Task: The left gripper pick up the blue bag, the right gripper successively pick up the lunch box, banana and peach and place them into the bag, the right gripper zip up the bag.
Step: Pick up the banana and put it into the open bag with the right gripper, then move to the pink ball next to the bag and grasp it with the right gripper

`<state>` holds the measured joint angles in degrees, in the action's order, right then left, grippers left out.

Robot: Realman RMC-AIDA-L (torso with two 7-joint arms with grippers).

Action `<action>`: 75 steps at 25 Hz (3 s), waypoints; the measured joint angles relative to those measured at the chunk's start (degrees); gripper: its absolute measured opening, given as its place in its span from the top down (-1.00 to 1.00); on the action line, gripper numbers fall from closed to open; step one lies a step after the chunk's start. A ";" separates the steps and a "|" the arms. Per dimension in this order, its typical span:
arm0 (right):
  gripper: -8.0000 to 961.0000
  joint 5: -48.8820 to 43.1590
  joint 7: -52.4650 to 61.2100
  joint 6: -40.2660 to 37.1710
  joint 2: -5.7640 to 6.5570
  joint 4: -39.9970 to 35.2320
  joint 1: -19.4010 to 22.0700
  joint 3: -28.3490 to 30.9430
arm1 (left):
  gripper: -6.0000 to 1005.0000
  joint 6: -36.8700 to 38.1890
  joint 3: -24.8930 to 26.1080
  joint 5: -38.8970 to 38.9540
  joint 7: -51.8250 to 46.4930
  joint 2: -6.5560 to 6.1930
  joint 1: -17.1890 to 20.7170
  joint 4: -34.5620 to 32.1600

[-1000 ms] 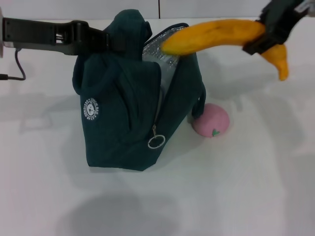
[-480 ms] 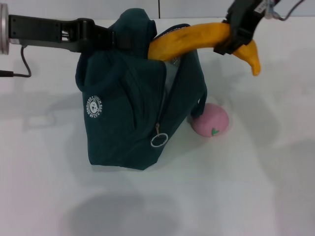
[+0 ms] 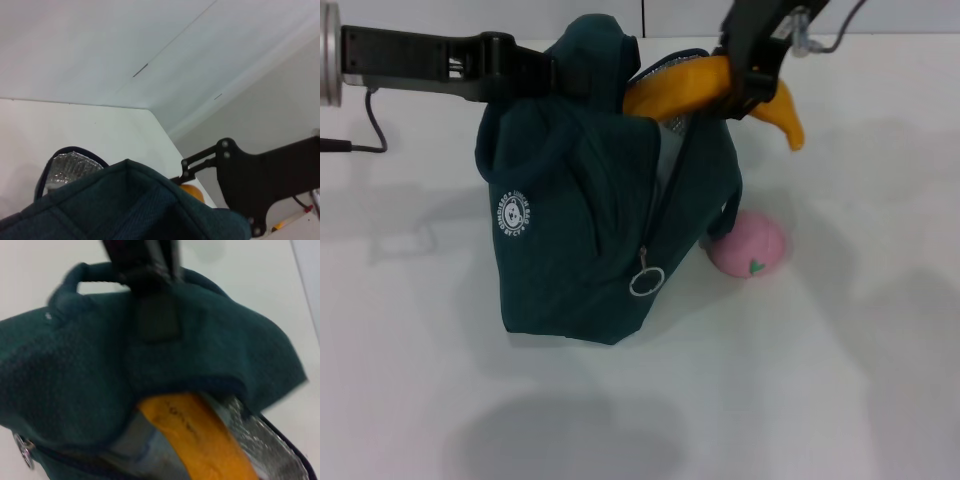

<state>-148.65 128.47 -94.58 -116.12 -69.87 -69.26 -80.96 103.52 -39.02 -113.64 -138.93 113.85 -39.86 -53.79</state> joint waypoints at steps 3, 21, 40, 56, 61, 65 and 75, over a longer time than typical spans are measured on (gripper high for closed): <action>-0.17 1.82 0.10 1.02 -0.07 0.07 -0.52 -2.35 | 0.92 0.00 0.00 -0.06 0.13 0.32 -0.02 0.00; -0.23 5.64 -0.16 6.33 -0.07 -2.14 0.02 -8.35 | 0.93 0.01 -0.05 -0.43 0.55 0.58 0.43 0.00; -0.78 2.34 1.52 2.64 0.44 -14.83 11.48 1.59 | 0.93 0.01 0.20 -0.39 0.61 0.55 1.09 0.00; -0.76 16.61 2.41 4.51 0.70 -8.89 32.00 18.44 | 0.93 0.00 0.35 -0.03 0.66 0.63 1.73 0.00; -0.76 18.17 1.50 7.76 0.67 -0.08 30.22 17.32 | 0.93 -0.05 0.31 -0.03 1.51 0.48 0.96 1.73; -0.76 18.71 -0.24 10.44 0.33 4.83 28.51 14.54 | 0.93 -0.58 0.12 -0.03 1.76 0.26 0.73 2.33; -0.76 21.55 -2.36 17.86 0.38 11.46 26.46 7.66 | 0.93 -0.70 -0.02 -0.19 2.19 0.03 0.11 2.40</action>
<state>-127.10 126.11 -76.72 -115.74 -58.42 -42.80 -73.30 102.82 -39.04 -113.83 -136.75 113.88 -39.75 -51.39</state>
